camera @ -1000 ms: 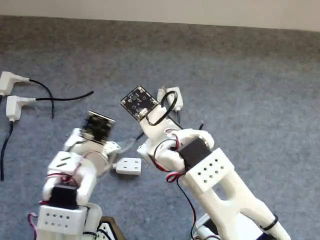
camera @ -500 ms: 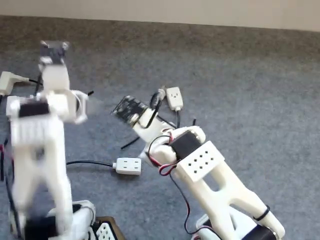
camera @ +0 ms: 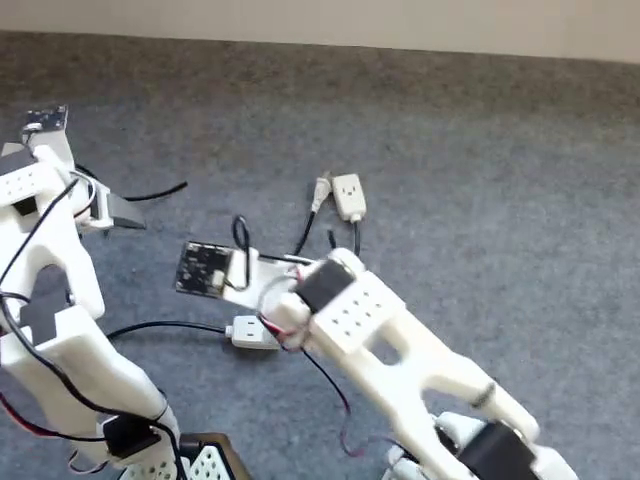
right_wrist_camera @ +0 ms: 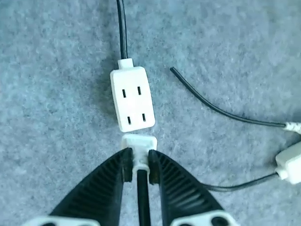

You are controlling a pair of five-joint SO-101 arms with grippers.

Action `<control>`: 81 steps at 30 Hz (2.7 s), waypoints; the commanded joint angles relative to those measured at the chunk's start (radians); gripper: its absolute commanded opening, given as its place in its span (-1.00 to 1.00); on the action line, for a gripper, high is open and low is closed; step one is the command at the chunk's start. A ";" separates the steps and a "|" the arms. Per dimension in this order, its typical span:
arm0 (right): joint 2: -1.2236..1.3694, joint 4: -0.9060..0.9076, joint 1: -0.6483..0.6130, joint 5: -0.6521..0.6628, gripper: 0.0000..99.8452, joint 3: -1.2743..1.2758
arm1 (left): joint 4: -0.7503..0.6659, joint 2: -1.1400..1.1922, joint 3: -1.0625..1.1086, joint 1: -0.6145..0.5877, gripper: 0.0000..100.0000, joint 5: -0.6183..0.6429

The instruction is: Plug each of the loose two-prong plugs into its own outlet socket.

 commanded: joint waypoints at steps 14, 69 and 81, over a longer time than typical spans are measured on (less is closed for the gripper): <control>0.166 0.045 -0.015 0.015 -0.99 -0.208 | -0.152 0.127 -0.047 -0.168 -0.25 -0.133; 0.179 -0.097 -0.058 0.101 -0.99 0.056 | -0.161 0.120 -0.041 -0.171 -0.25 -0.147; 0.179 -0.257 -0.033 0.097 -0.99 0.249 | -0.160 0.119 -0.047 -0.171 -0.25 -0.147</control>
